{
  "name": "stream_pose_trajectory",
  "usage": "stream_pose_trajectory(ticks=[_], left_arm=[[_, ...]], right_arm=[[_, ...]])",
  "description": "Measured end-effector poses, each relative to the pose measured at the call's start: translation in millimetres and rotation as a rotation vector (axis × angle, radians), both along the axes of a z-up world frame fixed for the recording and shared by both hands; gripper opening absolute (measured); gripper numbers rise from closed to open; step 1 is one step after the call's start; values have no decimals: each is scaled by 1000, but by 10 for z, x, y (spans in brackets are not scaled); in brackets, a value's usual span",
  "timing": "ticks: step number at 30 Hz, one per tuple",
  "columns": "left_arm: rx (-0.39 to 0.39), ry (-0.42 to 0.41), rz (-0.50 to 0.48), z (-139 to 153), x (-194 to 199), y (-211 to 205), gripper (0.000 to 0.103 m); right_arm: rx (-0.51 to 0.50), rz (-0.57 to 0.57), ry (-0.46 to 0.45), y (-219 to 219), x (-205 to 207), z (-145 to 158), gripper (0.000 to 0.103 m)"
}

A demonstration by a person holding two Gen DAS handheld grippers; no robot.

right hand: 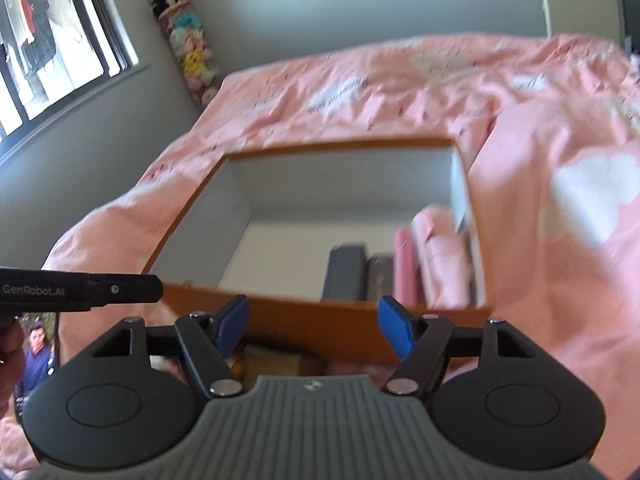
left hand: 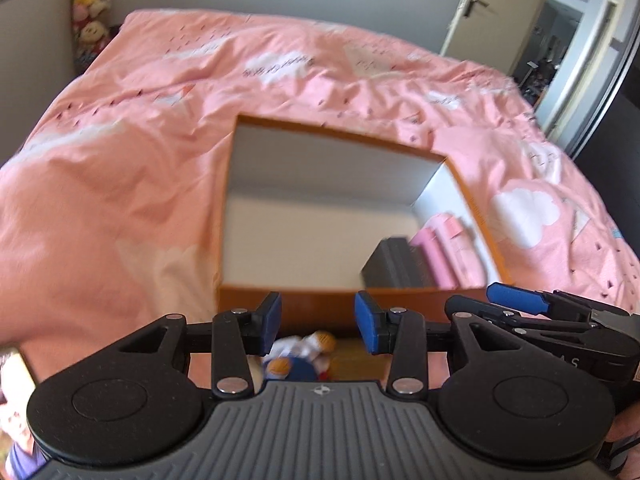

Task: Organize objects
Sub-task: 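Open both tools and withdraw them from the box, then grasp the gold card with the right tool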

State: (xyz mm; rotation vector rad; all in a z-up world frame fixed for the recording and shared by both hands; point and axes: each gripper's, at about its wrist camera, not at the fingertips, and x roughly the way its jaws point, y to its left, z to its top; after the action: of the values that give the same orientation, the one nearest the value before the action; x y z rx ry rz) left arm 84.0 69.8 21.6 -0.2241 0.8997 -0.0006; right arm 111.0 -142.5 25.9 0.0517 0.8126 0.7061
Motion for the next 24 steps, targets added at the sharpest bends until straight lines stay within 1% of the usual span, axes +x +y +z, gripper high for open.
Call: stream_pose_trajectory(ticks=[1, 3, 5, 7, 12, 15, 18, 20, 22, 24], left_arm=[[1, 17, 14, -42, -23, 33, 46], [-5, 48, 40, -126, -93, 126, 47], [-26, 79, 85, -190, -127, 230, 47], [-49, 92, 120, -232, -157, 330, 47], [-97, 120, 181, -334, -141, 494, 47], [-129, 142, 191, -414, -115, 543, 54], [-151, 153, 198, -468, -88, 577, 56], [-164, 156, 203, -479, -71, 607, 56], [-176, 156, 196, -476, -59, 612, 58], [-177, 155, 164, -463, -39, 574, 62]], right_arm=[[-7, 15, 33, 48, -5, -51, 73], [-54, 47, 87, 164, -27, -176, 73], [-112, 71, 102, 274, -66, -286, 73], [-159, 96, 114, 372, -114, -393, 73], [-192, 135, 164, 546, -93, -549, 73], [-201, 140, 207, 620, -40, -646, 74], [-221, 159, 232, 709, -17, -738, 75], [-240, 165, 238, 775, -3, -798, 77], [-252, 175, 237, 829, 3, -851, 79], [-248, 177, 239, 858, 19, -878, 80]])
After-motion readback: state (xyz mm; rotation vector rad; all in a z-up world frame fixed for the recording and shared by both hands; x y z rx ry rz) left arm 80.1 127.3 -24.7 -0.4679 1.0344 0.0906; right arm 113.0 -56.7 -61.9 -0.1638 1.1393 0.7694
